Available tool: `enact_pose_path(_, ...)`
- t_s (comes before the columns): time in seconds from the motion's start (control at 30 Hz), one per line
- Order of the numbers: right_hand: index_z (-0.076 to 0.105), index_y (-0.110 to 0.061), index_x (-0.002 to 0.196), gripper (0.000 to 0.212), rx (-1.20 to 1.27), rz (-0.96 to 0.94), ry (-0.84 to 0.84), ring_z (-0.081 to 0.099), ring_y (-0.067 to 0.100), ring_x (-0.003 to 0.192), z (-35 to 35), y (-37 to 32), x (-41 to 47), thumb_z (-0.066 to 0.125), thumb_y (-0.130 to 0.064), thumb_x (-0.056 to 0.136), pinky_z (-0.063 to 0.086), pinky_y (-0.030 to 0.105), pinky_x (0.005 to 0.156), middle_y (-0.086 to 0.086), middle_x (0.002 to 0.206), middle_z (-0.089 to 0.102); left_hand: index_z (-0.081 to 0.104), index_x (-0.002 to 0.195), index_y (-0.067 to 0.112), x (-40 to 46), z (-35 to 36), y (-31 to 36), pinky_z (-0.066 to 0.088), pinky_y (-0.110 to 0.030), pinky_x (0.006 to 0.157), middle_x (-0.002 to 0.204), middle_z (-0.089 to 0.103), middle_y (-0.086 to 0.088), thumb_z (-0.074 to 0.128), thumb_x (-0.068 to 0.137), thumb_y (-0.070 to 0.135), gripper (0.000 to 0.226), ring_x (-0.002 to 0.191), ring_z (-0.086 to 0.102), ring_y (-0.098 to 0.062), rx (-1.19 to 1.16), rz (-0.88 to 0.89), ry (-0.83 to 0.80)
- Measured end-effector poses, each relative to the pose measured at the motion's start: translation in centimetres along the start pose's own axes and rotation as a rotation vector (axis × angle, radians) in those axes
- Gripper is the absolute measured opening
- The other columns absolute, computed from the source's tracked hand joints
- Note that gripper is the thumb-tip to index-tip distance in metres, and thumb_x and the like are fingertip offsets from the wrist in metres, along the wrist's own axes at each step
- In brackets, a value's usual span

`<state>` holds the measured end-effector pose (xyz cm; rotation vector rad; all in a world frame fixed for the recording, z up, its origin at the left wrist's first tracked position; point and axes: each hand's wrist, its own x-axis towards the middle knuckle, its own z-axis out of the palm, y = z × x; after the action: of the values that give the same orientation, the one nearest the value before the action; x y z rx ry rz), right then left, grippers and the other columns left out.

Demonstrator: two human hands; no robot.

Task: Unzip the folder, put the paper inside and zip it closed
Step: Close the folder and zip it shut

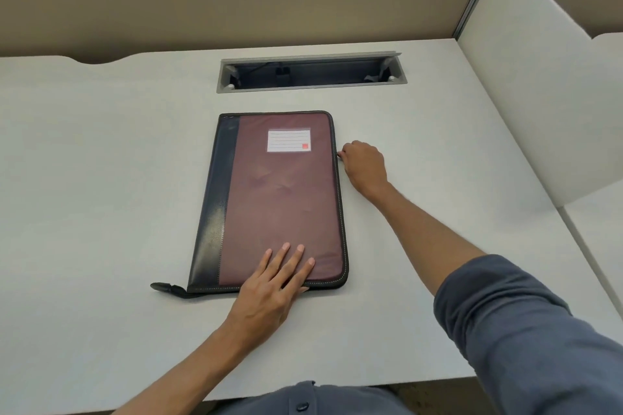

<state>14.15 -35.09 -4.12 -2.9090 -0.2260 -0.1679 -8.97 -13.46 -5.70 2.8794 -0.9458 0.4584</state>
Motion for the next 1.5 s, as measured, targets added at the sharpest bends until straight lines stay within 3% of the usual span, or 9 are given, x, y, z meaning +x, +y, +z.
enact_pose_path(0.33, 0.064, -0.001, 0.084, 0.030, 0.000, 0.039, -0.018, 0.059, 0.035, 0.078, 0.3, 0.7, 7.3, 0.050, -0.023, 0.099, 0.035, 0.035, 0.059, 0.015, 0.086, 0.065, 0.059, 0.132, 0.013, -0.5, 0.8, 0.3, 0.038, -0.048, 0.103, 0.140, 0.054, -0.011, 0.047, 0.096, 0.021, 0.039, 0.129, 0.051, -0.034, 0.028, -0.013, 0.000)
enact_pose_path(0.5, 0.067, -0.004, 0.088, 0.020, -0.026, 0.058, -0.049, 0.062, 0.028, 0.075, 0.4, 0.2, 10.0, 0.049, -0.010, 0.095, 0.052, 0.036, 0.067, 0.011, 0.087, 0.067, 0.065, 0.126, 0.014, -0.3, 0.7, 0.2, 0.040, -0.047, 0.100, 0.136, 0.058, -0.010, 0.052, 0.094, 0.025, 0.036, 0.127, 0.053, -0.033, 0.029, 0.014, 0.008)
enact_pose_path(0.67, 0.071, -0.009, 0.100, 0.022, 0.308, 0.123, -0.047, 0.065, 0.025, 0.086, 1.0, 1.0, 10.7, 0.054, -0.021, 0.096, 0.054, 0.036, 0.077, 0.007, 0.097, 0.072, 0.077, 0.099, 0.012, 2.7, -0.3, -1.8, 0.048, -0.039, 0.094, 0.109, 0.074, -0.003, 0.066, 0.084, 0.053, 0.045, 0.099, 0.070, -0.023, -0.151, -0.028, 0.094)
enact_pose_path(0.8, 0.074, -0.009, 0.099, 0.015, 0.578, 0.165, -0.051, 0.065, 0.019, 0.088, 1.2, 1.6, 11.2, 0.062, -0.017, 0.092, 0.052, 0.029, 0.083, 0.008, 0.097, 0.074, 0.071, 0.091, 0.011, 11.2, 0.0, -6.2, 0.052, -0.035, 0.083, 0.092, 0.071, -0.004, 0.063, 0.087, 0.049, 0.040, 0.081, 0.065, -0.025, -0.268, -0.224, 0.189)
enact_pose_path(0.97, 0.073, -0.007, 0.097, 0.014, 0.667, 0.163, -0.057, 0.064, 0.016, 0.085, 1.2, 1.7, 11.3, 0.061, -0.012, 0.091, 0.051, 0.028, 0.083, 0.007, 0.095, 0.074, 0.054, 0.130, 0.008, 24.5, 3.1, -11.6, 0.039, -0.041, 0.103, 0.135, 0.054, -0.012, 0.057, 0.087, 0.047, 0.059, 0.127, 0.047, -0.029, -0.291, -0.479, -0.052)
enact_pose_path(1.07, 0.074, -0.005, 0.097, 0.016, 0.722, 0.174, -0.054, 0.066, 0.019, 0.088, 1.0, 1.7, 11.5, 0.061, -0.009, 0.090, 0.051, 0.030, 0.084, 0.008, 0.093, 0.074, 0.046, 0.137, 0.010, 30.0, 5.0, -13.7, 0.029, -0.044, 0.109, 0.142, 0.046, -0.012, 0.052, 0.086, 0.052, 0.066, 0.135, 0.035, -0.030, -0.222, -0.465, -0.211)
enact_pose_path(1.23, 0.075, -0.006, 0.100, 0.016, 0.759, 0.212, -0.077, 0.066, 0.017, 0.089, 0.9, 1.9, 12.0, 0.062, -0.010, 0.091, 0.049, 0.019, 0.079, 0.009, 0.098, 0.074, 0.064, 0.081, 0.014, 34.1, 6.1, -15.4, 0.041, -0.038, 0.080, 0.083, 0.063, -0.005, 0.053, 0.077, 0.044, 0.032, 0.091, 0.060, -0.029, -0.178, -0.419, -0.336)
enact_pose_path(1.37, 0.075, -0.008, 0.099, 0.017, 0.817, 0.276, -0.065, 0.065, 0.008, 0.080, 0.8, 2.1, 12.0, 0.061, -0.009, 0.091, 0.043, 0.005, 0.064, 0.005, 0.096, 0.074, 0.069, 0.078, 0.011, 34.8, 6.8, -15.2, 0.044, -0.030, 0.062, 0.072, 0.063, -0.003, 0.060, 0.075, 0.037, 0.028, 0.071, 0.060, -0.025, -0.330, -0.524, -0.307)
enact_pose_path(1.5, 0.071, -0.010, 0.104, 0.021, 0.888, 0.392, -0.025, 0.069, 0.011, 0.080, 0.8, 2.1, 11.0, 0.058, -0.009, 0.087, 0.053, 0.022, 0.074, 0.007, 0.093, 0.074, 0.070, 0.084, 0.007, 35.6, 7.1, -15.2, 0.050, -0.032, 0.065, 0.076, 0.061, -0.006, 0.063, 0.078, 0.023, 0.018, 0.074, 0.060, -0.027, -0.370, -0.526, -0.309)
